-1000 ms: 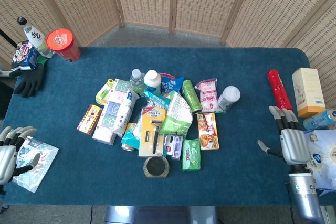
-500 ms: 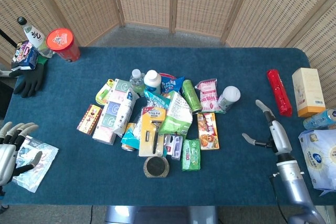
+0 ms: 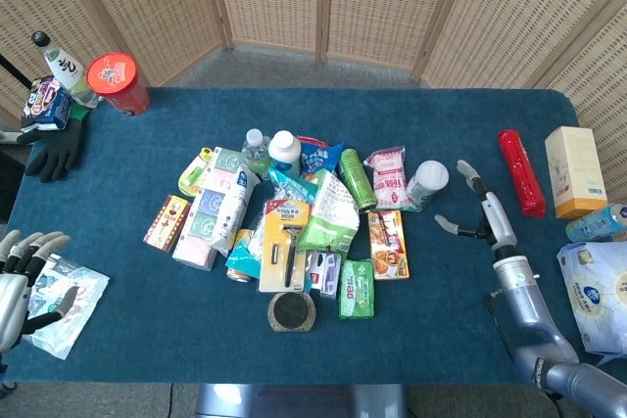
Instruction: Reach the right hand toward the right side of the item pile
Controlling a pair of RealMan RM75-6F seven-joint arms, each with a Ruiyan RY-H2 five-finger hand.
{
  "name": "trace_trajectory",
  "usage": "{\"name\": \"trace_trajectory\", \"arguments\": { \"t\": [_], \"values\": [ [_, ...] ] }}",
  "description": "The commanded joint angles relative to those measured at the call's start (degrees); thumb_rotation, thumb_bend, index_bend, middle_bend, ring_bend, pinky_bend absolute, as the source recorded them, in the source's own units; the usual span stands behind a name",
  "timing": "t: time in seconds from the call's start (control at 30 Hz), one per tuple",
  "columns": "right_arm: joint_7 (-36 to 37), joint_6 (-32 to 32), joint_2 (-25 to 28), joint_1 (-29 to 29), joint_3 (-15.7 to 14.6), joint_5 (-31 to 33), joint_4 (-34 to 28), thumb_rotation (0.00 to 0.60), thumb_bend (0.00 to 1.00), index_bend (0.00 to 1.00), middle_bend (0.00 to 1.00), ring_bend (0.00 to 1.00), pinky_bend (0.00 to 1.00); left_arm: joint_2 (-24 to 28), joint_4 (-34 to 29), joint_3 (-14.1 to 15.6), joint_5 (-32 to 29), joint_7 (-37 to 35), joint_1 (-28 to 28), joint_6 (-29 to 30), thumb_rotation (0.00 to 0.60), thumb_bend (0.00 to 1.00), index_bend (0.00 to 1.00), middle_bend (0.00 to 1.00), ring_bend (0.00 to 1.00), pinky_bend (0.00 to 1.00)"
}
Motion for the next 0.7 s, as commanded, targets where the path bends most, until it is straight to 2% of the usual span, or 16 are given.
{"name": "trace_trajectory", "arguments": {
  "t": [0.03,0.7],
  "values": [
    [2.2,-1.8,-1.8,1.7,0.3,0.4,3.8,0.531,0.22,0.00,0.00,0.00,0.00,0.1,-0.4,0.0,0.1,0.3,0.1,0.1,0.534,0.40,0.18,0.22,0.17,0.00],
    [9.0,-11.5,-10.2,9.6,0.4,1.0,19.6,0.527,0.22,0.00,0.00,0.00,0.00,1.6,-2.6,0.9,1.6,2.1,1.2,1.4,0.534,0.40,0.18,0.22,0.17,0.00]
  ]
}}
